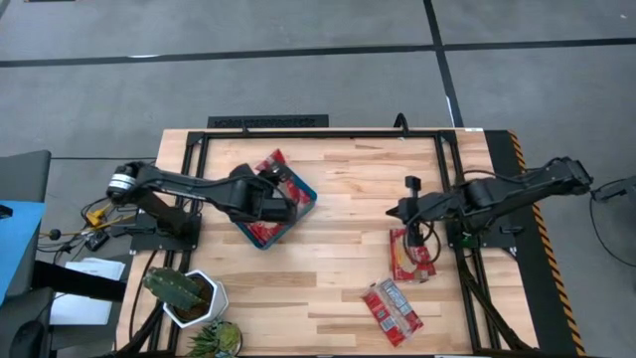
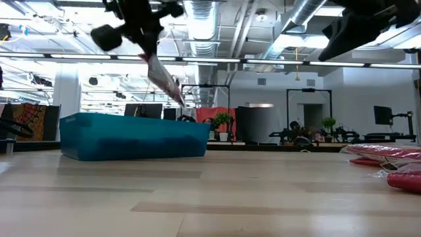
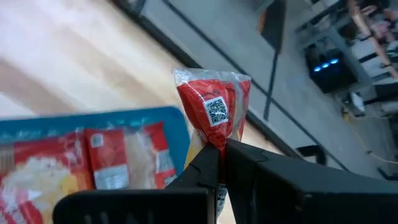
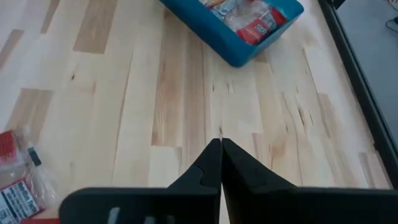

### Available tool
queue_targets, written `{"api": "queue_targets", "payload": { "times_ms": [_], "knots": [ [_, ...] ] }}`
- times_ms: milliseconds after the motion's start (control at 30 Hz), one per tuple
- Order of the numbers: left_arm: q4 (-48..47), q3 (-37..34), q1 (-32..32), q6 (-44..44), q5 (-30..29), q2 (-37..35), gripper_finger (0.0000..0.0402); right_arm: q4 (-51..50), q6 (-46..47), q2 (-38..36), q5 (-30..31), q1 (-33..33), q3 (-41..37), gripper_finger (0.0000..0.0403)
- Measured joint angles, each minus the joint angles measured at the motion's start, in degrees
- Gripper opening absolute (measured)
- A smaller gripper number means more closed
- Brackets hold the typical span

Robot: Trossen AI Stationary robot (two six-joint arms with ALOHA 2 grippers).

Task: Sort popcorn bags into baskets
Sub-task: Put the red popcorn bag into the blue bin

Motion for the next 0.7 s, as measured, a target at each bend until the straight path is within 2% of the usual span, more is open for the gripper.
{"api": "queue_targets", "payload": {
  "times_ms": [167,467,700],
  "knots": [
    [1.64,-2.30,0.66,-6.52,0.68,2.65,0.0000,0.10,0.21,1.98,0.06,0.00,0.00,0.0038],
    [11.68,-9.33,3.40,-7.23,0.19,3.15,0.0000,0.18,0.40,3.36,-0.02,0.00,-0.02,0.0024],
    [12.96,-9.50,4.31,-3.74,0.90,3.33,0.0005,-0.06,0.42,3.25,-0.04,0.00,0.00,0.0025]
  ]
}}
